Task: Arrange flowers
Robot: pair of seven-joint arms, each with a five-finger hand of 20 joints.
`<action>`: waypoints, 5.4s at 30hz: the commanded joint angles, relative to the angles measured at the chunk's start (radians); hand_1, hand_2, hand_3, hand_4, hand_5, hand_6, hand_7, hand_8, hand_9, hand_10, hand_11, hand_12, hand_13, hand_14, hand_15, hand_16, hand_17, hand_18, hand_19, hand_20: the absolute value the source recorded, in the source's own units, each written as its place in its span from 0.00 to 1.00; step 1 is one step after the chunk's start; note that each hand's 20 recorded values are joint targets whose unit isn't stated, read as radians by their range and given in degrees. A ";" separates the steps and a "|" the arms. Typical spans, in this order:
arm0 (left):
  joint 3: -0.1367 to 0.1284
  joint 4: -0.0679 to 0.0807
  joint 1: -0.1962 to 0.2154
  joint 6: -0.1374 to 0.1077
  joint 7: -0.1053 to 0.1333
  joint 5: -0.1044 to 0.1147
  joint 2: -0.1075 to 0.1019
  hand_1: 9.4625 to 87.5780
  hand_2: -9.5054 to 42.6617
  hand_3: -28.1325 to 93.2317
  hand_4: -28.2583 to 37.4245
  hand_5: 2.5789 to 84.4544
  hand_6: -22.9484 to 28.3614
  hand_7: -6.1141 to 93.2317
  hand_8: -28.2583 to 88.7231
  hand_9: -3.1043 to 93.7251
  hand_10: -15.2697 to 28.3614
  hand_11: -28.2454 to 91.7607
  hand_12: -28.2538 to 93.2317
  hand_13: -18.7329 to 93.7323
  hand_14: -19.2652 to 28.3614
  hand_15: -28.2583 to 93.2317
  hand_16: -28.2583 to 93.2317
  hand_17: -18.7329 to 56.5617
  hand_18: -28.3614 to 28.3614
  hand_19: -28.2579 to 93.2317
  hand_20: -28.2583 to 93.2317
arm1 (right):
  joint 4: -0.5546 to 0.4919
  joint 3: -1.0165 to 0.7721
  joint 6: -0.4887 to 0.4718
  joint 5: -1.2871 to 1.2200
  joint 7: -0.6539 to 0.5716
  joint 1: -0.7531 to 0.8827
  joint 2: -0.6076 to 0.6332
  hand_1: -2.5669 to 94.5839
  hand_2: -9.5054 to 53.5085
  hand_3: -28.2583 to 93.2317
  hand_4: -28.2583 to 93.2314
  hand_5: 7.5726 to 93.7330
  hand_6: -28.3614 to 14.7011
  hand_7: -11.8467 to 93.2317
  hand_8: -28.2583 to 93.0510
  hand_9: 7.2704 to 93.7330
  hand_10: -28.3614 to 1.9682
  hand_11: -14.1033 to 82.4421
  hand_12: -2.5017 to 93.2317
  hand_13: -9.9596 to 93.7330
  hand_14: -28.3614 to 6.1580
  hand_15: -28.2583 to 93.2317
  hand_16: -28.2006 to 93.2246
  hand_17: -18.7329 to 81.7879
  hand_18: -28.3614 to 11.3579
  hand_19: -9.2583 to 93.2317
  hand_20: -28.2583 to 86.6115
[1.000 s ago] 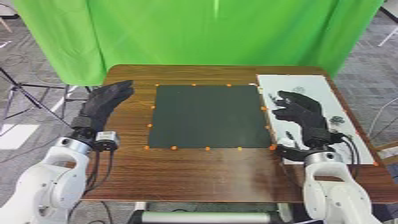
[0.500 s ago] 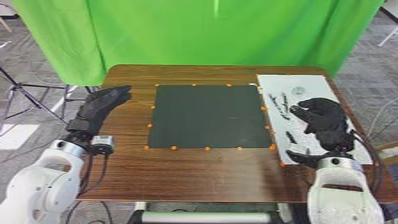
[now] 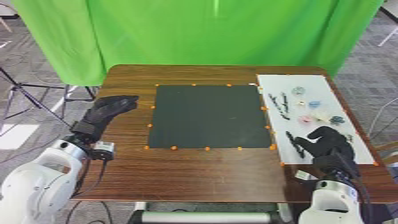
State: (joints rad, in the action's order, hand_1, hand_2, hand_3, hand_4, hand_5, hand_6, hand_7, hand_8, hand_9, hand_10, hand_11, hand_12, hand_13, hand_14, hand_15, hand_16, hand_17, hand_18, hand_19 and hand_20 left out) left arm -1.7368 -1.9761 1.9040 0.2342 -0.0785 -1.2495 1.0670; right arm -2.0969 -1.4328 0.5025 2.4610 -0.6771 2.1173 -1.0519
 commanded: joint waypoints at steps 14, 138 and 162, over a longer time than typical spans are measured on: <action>-0.028 -0.015 0.007 0.073 -0.052 -0.001 0.005 0.25 0.23 0.71 0.19 0.49 0.59 0.14 0.20 0.45 0.72 0.38 0.32 0.44 0.77 0.29 0.23 0.29 0.67 0.30 0.32 | 0.066 0.015 -0.181 0.049 -0.050 0.009 -0.007 0.49 0.00 0.75 0.04 0.48 0.67 0.64 0.12 0.61 0.48 0.67 0.50 0.85 0.67 0.82 0.51 0.73 0.35 1.00 0.77; -0.091 -0.037 0.121 -0.119 -0.040 -0.002 -0.130 0.26 0.18 0.71 0.20 0.49 0.60 0.15 0.20 0.44 0.72 0.39 0.33 0.43 0.78 0.29 0.24 0.26 0.68 0.29 0.32 | -0.002 -0.025 -0.586 -0.324 -0.067 -0.052 0.156 0.55 0.00 0.71 0.15 0.56 0.51 0.47 0.24 0.71 0.35 0.52 0.42 0.97 0.76 0.67 0.50 0.87 0.61 0.95 0.62; -0.087 -0.037 0.108 -0.127 -0.059 0.040 -0.145 0.27 0.19 0.71 0.20 0.49 0.60 0.15 0.20 0.44 0.72 0.39 0.33 0.43 0.78 0.30 0.24 0.27 0.68 0.29 0.32 | -0.001 -0.046 -0.328 -0.462 -0.008 -0.134 0.224 0.77 0.00 0.61 0.21 0.71 0.47 0.57 0.32 0.92 0.49 0.48 0.51 1.00 0.80 0.72 0.44 0.94 0.66 0.94 0.63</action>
State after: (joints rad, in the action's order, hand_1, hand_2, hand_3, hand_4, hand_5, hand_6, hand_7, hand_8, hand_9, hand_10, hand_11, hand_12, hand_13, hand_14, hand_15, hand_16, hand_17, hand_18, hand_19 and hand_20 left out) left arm -1.8231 -2.0094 2.0088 0.1173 -0.1222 -1.2280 0.9238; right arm -2.0919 -1.4752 0.1057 1.9796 -0.7051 1.9943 -0.8496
